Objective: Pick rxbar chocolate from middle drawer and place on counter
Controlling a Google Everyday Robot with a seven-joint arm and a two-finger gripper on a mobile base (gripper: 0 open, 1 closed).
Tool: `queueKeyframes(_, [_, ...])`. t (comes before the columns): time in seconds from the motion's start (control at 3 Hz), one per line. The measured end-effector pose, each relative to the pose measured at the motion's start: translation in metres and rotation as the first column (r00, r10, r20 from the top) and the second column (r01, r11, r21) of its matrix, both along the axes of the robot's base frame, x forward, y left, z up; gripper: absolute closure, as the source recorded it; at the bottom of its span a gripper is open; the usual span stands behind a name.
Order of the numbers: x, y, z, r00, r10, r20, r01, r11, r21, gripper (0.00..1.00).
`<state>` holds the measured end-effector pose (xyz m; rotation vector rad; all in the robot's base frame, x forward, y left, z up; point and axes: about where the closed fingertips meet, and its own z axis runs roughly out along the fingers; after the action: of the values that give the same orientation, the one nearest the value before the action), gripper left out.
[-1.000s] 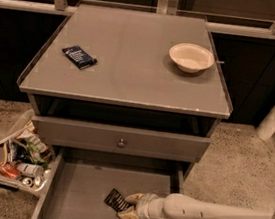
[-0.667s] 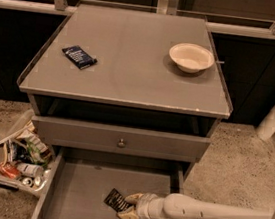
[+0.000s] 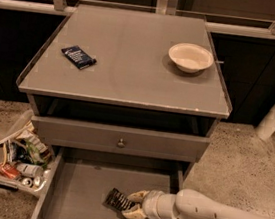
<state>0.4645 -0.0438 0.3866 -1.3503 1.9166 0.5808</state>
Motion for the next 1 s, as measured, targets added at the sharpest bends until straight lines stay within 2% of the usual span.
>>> queueKeyframes(0.33, [-0.005, -0.010, 0.036, 0.9987, 0.033, 0.040, -0.035, 0.998, 0.051, 1.00])
queueKeyframes(0.67, [-0.005, -0.024, 0.080, 0.9926, 0.069, 0.101, -0.075, 0.995, 0.059, 1.00])
queueKeyframes(1.0, [0.000, -0.037, 0.135, 0.9772, 0.104, 0.185, -0.110, 0.994, 0.019, 1.00])
